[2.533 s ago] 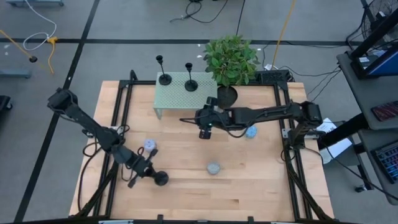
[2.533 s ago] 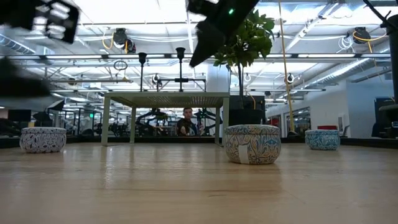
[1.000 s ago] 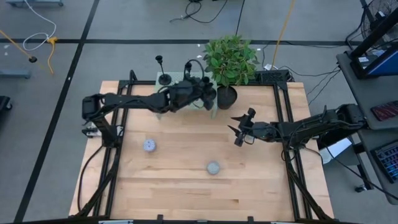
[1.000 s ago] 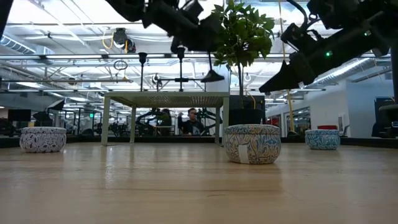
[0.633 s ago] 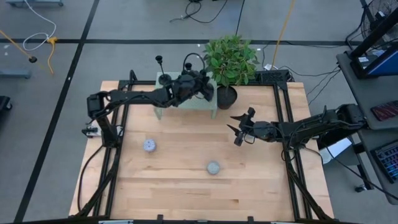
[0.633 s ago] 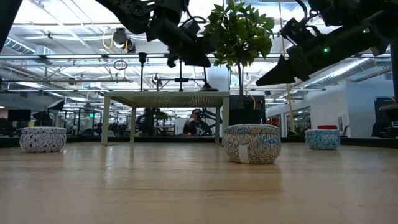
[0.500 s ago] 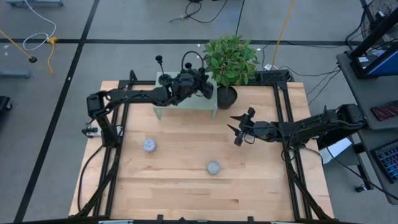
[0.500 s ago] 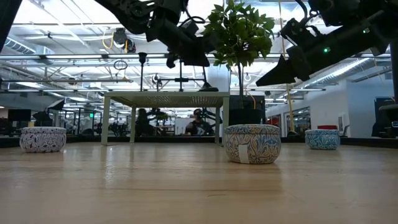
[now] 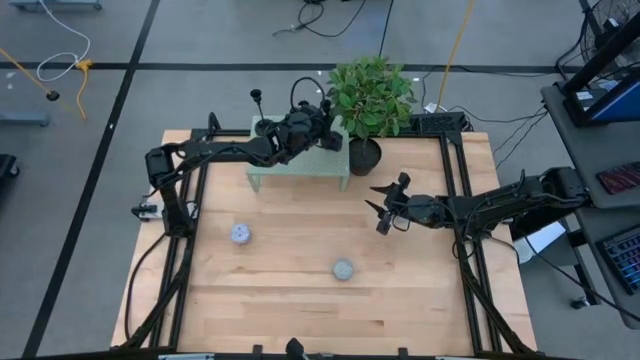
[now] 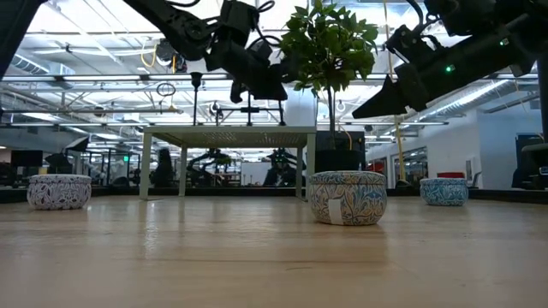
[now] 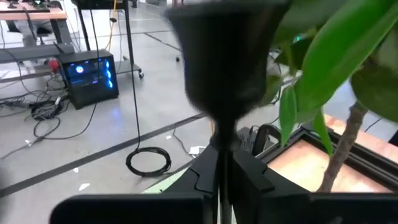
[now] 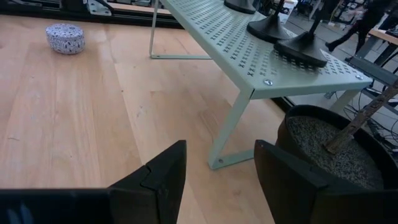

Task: Pick & Place candle stick holders
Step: Put the candle holder on the shelf aligned with the black candle holder

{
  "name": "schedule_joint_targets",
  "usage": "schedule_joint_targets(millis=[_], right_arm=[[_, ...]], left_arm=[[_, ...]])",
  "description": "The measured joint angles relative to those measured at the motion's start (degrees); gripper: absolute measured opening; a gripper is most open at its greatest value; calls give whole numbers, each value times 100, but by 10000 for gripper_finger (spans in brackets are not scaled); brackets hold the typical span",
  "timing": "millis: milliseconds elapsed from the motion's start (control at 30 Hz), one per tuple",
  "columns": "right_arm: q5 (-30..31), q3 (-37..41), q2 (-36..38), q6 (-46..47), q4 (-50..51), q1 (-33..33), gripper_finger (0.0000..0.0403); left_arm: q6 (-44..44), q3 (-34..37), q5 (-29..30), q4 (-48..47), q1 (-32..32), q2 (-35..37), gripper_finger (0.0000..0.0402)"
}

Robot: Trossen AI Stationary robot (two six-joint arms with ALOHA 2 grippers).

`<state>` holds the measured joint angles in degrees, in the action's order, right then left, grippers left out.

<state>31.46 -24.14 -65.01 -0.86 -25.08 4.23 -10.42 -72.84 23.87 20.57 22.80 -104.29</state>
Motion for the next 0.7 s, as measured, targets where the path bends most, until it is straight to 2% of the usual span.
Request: schedule_joint_targets(millis=[200, 500, 700], right_arm=[[0, -2, 0, -2, 2, -2, 180], [-1, -2, 0, -2, 7, -1, 180], [0, -2, 0, 15, 9, -2, 180]], left_arm=[[64, 0, -30, 186, 23, -66, 11], [206, 0, 16, 318, 16, -64, 104], [411, 0, 20, 319, -60, -64, 135]])
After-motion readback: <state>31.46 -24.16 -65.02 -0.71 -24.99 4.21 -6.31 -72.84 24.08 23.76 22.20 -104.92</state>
